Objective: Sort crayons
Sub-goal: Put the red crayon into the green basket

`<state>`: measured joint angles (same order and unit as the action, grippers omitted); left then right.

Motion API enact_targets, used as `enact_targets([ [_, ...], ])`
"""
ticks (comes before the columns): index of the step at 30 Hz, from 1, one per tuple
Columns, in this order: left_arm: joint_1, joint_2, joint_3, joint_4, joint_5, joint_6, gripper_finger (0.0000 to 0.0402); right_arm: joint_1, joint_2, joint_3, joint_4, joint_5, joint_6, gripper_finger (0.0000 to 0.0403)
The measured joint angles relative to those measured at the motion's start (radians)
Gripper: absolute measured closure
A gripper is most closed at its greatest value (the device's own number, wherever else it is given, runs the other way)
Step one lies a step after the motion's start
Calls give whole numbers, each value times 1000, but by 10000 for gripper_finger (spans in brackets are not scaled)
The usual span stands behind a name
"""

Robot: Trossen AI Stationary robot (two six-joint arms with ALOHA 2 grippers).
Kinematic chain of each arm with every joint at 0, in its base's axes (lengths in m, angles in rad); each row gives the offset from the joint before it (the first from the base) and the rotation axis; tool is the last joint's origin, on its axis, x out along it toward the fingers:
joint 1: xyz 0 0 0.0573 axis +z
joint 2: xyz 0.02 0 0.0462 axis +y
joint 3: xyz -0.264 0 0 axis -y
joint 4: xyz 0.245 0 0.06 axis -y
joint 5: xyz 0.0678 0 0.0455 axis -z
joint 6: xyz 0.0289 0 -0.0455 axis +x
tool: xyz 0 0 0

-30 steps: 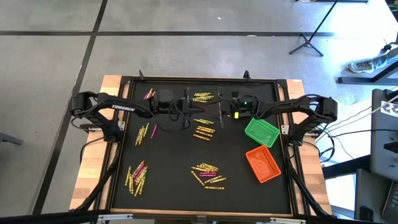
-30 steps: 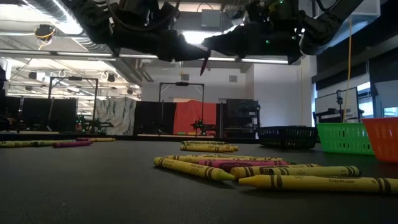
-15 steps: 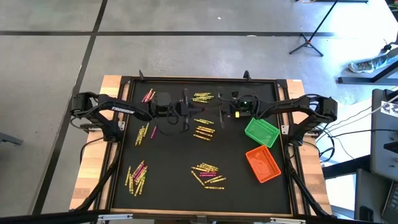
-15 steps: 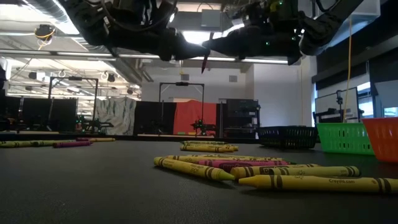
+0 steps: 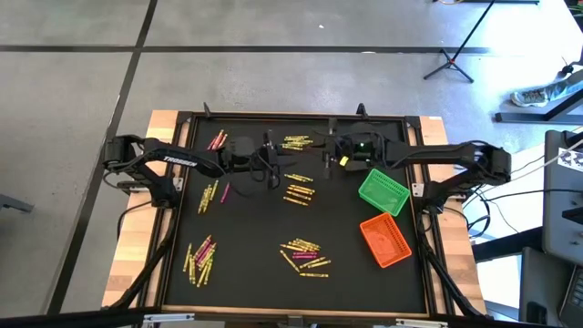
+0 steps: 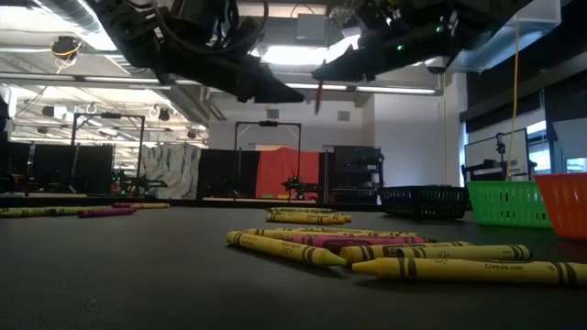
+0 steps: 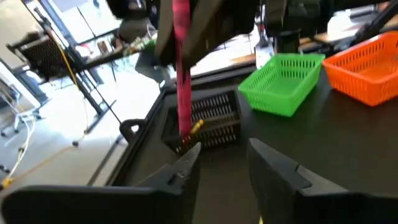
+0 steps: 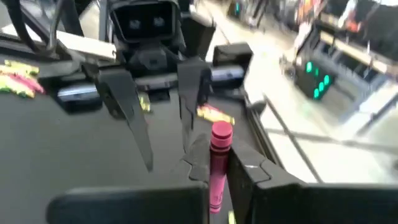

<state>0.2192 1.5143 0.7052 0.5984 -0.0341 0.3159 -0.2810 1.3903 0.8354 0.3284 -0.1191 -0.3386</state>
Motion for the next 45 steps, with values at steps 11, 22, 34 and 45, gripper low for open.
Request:
enact_targets([
  [11,0,0,0,-37,-5,8,271,0,-178,94,-618,97,175,388],
  [22,0,0,0,-46,-6,8,271,0,-277,103,-1146,173,431,387],
  [34,0,0,0,-51,-6,8,271,-1,-277,-39,-1350,190,627,386],
  [45,0,0,0,-52,-6,8,271,-1,-275,-166,-1299,188,701,375],
])
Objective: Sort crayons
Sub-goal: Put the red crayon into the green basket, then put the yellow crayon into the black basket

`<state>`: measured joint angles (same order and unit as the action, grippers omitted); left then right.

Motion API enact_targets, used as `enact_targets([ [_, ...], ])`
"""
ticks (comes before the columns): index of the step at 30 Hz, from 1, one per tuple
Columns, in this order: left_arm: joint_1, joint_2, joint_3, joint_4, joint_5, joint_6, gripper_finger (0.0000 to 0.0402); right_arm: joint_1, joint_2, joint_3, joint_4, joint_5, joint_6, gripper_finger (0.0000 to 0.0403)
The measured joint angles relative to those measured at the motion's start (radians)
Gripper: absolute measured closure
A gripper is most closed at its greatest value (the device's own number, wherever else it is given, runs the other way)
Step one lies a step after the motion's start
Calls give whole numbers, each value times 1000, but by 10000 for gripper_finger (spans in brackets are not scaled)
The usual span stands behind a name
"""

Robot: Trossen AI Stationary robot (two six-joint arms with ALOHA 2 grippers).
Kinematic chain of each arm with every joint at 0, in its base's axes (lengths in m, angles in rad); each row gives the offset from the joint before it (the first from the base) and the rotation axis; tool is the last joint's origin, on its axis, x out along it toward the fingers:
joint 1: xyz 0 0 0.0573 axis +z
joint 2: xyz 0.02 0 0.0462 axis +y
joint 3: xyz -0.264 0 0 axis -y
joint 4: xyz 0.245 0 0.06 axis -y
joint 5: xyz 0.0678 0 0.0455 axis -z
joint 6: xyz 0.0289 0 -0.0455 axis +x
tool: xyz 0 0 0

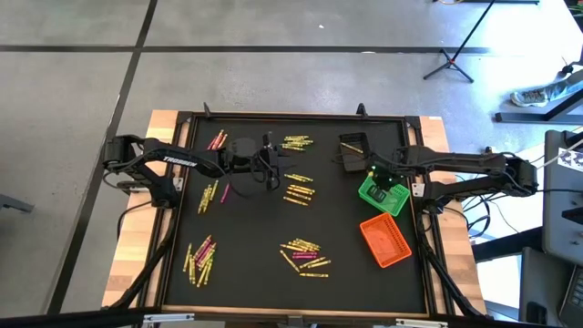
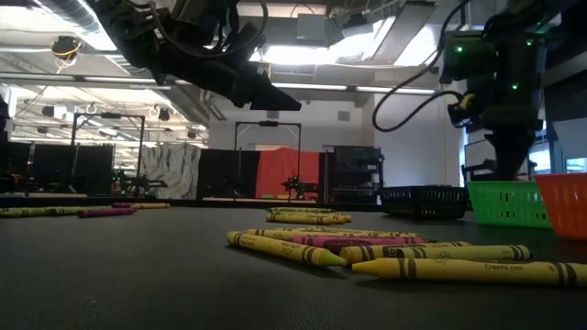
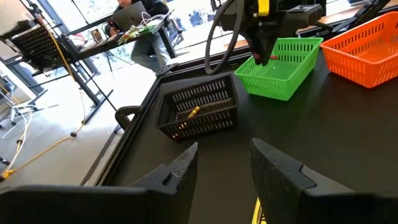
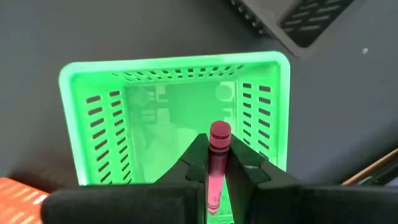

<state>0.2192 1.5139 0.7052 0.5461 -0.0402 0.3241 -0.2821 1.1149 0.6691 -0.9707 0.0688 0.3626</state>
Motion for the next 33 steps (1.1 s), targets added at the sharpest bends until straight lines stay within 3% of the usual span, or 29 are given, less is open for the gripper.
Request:
enact_targets([
  [6,0,0,0,0,0,0,271,0,0,-5,15,-8,8,354],
  [13,0,0,0,0,0,0,271,0,0,-3,-11,-39,25,278],
  [20,0,0,0,0,0,0,271,1,0,108,-7,-76,-2,248],
  [25,0,0,0,13,0,0,271,1,0,132,258,25,-132,247],
  [28,0,0,0,14,-11,1,271,1,0,104,435,27,-196,247],
  [33,0,0,0,12,-112,30,271,0,1,46,667,51,-319,246],
])
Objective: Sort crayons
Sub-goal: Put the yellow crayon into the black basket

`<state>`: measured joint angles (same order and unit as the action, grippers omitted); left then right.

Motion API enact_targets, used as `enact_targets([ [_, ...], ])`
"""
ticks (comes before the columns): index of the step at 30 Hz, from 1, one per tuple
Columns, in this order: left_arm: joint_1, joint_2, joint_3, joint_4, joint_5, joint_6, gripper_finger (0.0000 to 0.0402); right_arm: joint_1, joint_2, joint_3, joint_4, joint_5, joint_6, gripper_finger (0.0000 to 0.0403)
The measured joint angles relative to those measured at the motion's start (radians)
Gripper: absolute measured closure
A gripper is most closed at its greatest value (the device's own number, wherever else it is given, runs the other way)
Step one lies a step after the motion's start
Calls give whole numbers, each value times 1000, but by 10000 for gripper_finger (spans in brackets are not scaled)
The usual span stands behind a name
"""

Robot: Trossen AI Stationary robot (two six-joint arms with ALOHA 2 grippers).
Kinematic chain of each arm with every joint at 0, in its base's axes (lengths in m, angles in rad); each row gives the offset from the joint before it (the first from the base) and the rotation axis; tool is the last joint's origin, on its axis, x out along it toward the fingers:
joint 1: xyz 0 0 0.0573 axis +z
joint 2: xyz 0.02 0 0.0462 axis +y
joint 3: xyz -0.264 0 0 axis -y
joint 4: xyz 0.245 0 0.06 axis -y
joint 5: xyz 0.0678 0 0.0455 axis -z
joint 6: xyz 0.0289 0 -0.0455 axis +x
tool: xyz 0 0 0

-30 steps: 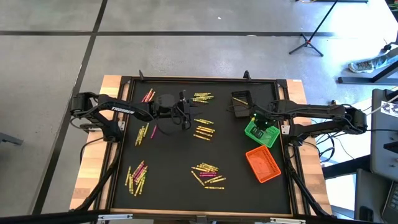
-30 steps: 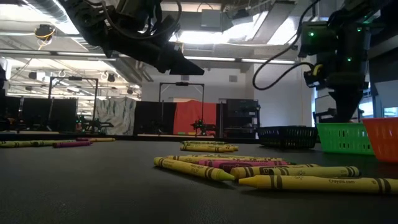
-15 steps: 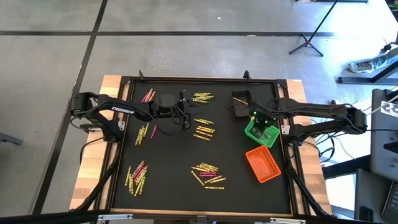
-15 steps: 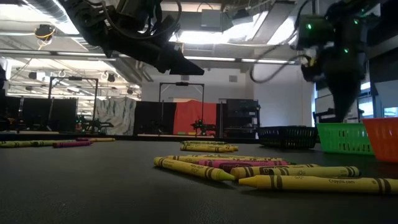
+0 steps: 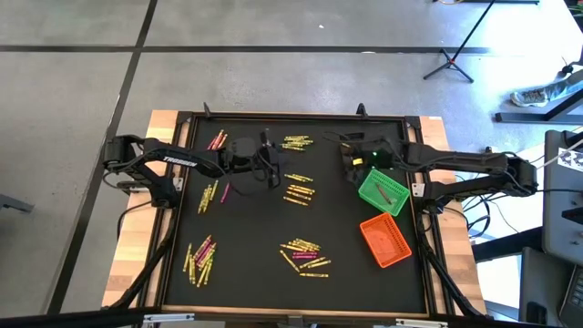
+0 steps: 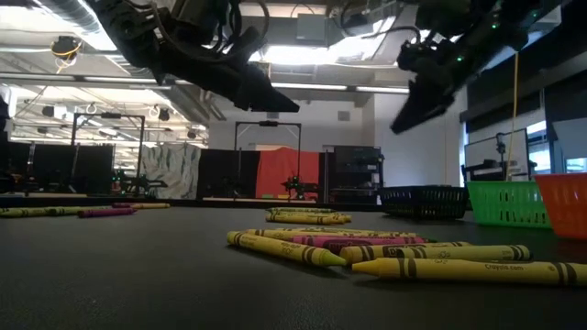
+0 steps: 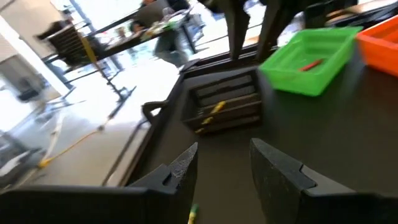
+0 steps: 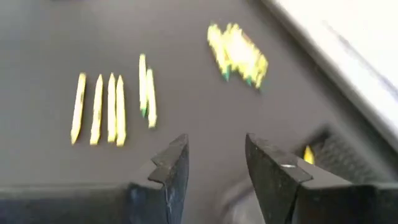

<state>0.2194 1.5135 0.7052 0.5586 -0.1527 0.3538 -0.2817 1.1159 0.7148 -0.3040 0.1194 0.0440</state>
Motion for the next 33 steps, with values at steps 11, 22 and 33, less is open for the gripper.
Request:
enact_targets([
  [11,33,0,5,-63,-108,-90,271,0,69,-122,681,-7,-285,246],
  [22,133,0,141,-644,-108,-277,271,0,221,-123,986,-77,-392,246],
  [33,343,-3,246,-1112,-90,-435,271,-1,223,-123,1029,55,-496,246],
])
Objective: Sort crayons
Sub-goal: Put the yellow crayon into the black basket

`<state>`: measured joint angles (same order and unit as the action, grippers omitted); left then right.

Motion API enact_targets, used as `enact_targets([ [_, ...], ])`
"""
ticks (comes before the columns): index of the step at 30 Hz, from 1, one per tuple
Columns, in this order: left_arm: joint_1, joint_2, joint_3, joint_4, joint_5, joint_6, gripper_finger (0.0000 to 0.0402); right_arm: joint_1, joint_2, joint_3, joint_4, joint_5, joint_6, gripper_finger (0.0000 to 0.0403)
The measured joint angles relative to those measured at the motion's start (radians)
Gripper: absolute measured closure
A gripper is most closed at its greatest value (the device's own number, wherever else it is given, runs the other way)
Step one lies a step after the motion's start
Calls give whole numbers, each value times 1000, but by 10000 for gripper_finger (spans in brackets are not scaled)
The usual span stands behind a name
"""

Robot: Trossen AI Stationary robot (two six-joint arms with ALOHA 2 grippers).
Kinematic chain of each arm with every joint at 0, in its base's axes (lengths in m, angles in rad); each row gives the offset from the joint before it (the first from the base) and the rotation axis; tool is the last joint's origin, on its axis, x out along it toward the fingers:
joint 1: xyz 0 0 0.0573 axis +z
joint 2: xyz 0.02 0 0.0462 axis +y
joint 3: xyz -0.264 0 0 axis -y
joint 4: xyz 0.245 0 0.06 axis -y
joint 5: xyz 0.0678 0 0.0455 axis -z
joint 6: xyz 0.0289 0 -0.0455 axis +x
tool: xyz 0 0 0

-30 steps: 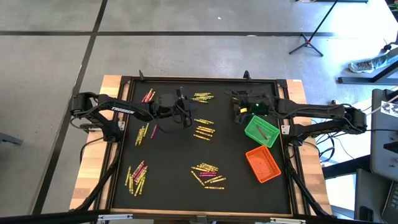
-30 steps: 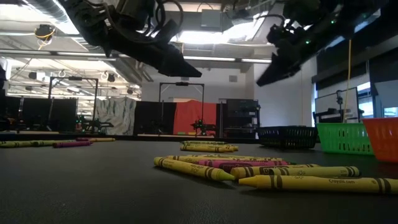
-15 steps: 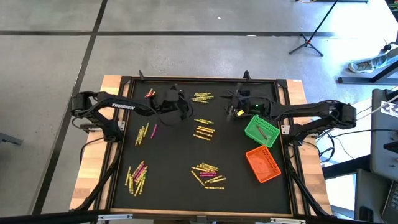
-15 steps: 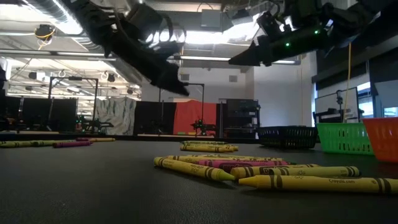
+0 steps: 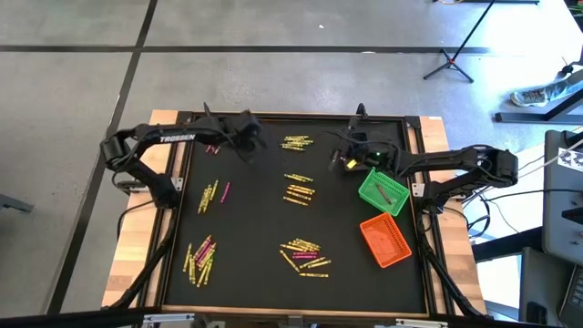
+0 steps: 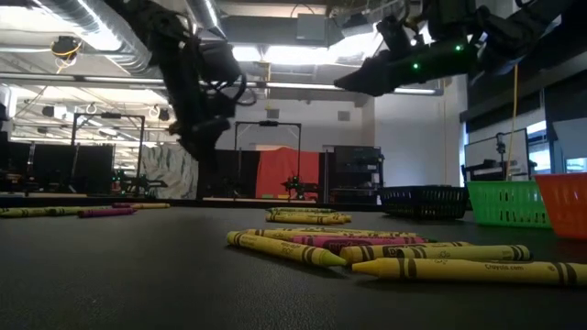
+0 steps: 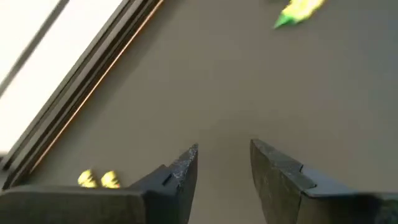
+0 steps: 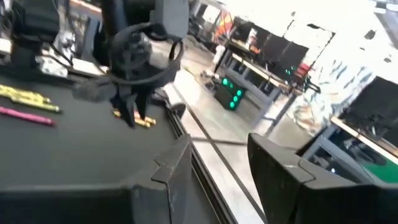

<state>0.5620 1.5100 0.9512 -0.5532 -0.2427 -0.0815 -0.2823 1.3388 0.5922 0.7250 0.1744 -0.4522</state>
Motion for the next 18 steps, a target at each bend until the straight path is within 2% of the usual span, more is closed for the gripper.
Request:
enact_targets([
  [10,224,3,-1,-66,5,-47,271,0,0,0,-46,18,-2,246],
  [15,303,29,-1,-64,129,-42,271,0,0,0,-46,18,-2,246],
  [18,333,70,-2,-64,138,-28,271,0,0,0,-45,18,-2,246],
])
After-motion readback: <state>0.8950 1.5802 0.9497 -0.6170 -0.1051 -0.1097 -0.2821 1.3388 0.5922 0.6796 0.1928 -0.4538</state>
